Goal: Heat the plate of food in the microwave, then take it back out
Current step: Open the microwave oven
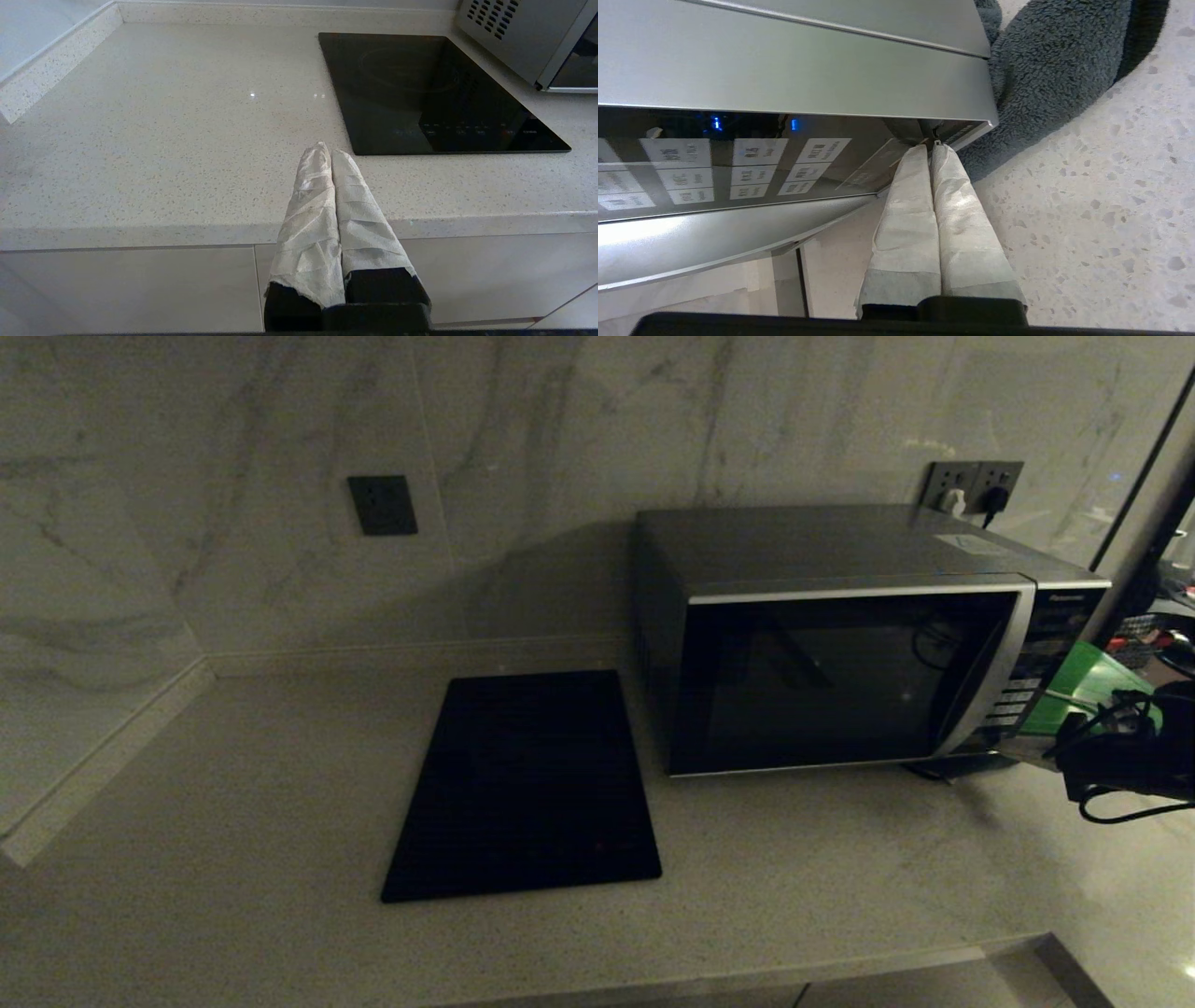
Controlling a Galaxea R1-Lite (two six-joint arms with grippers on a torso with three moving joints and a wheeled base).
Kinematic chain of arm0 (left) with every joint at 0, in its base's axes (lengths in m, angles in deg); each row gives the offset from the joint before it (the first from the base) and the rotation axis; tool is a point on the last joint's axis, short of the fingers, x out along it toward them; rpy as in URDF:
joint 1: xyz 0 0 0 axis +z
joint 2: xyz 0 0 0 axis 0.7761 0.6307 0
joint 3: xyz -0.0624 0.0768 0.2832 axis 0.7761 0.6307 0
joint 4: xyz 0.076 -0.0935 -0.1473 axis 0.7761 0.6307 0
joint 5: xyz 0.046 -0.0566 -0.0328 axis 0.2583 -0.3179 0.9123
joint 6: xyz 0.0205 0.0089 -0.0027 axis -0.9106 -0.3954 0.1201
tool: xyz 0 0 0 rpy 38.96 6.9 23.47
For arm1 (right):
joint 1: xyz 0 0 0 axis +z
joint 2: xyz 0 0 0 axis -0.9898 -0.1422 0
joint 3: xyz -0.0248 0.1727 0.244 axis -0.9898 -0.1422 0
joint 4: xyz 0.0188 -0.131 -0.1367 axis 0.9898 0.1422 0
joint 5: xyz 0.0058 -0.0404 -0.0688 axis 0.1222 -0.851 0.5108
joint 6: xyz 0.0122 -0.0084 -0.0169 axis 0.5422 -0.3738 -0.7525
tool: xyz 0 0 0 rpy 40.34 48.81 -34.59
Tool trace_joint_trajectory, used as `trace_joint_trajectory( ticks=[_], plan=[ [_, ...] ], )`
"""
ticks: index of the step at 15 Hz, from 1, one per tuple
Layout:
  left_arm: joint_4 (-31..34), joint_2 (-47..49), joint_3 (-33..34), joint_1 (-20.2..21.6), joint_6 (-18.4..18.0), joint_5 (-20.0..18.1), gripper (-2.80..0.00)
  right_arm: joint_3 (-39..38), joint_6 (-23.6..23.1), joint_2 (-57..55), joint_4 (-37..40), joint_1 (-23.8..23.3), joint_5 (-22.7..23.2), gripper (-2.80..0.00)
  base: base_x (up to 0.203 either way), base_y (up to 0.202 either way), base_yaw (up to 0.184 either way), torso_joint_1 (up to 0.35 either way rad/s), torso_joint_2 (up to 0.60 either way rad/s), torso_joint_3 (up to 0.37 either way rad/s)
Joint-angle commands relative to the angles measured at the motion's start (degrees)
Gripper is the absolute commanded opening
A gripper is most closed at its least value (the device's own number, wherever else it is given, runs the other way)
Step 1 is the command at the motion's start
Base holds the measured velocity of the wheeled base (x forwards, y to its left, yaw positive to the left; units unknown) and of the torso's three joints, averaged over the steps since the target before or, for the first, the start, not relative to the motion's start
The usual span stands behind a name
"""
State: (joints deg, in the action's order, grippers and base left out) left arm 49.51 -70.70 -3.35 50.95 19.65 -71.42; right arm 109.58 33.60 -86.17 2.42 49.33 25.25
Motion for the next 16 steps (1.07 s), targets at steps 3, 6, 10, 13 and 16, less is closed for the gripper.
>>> trace_joint_trajectory(
  ticks=[3, 6, 10, 13, 16],
  plan=[
    [-0.02, 0.04, 0.0, 0.04, 0.04, 0.05, -2.8, -0.05, 0.18, 1.59, -0.23, 0.91, 0.51, -2.8, 0.0, 0.0, 0.0, 0.0, 0.0, 0.0],
    [-0.02, 0.04, -0.01, -0.04, 0.04, 0.05, -2.8, -0.14, 0.18, 2.43, -0.23, 1.67, 0.51, -2.8, 0.0, 0.0, 0.0, 0.0, 0.0, 0.0],
    [-0.02, 0.04, 0.0, -0.03, 0.04, 0.05, -2.8, -0.15, 0.18, 1.56, -0.23, 2.27, 0.42, -2.8, 0.0, 0.0, 0.0, 0.0, 0.0, 0.0],
    [-0.02, 0.04, 0.0, 0.03, 0.04, 0.05, -2.8, -1.45, 0.18, 3.66, -0.23, 1.31, 0.4, -2.8, 0.0, 0.0, 0.0, 0.0, 0.0, 0.0],
    [-0.02, 0.04, 0.0, 0.02, 0.04, 0.05, -2.8, -4.57, -0.18, 9.21, -0.04, -2.52, 0.13, -2.8, 0.0, 0.0, 0.0, 0.0, 0.0, 0.0]
  ],
)
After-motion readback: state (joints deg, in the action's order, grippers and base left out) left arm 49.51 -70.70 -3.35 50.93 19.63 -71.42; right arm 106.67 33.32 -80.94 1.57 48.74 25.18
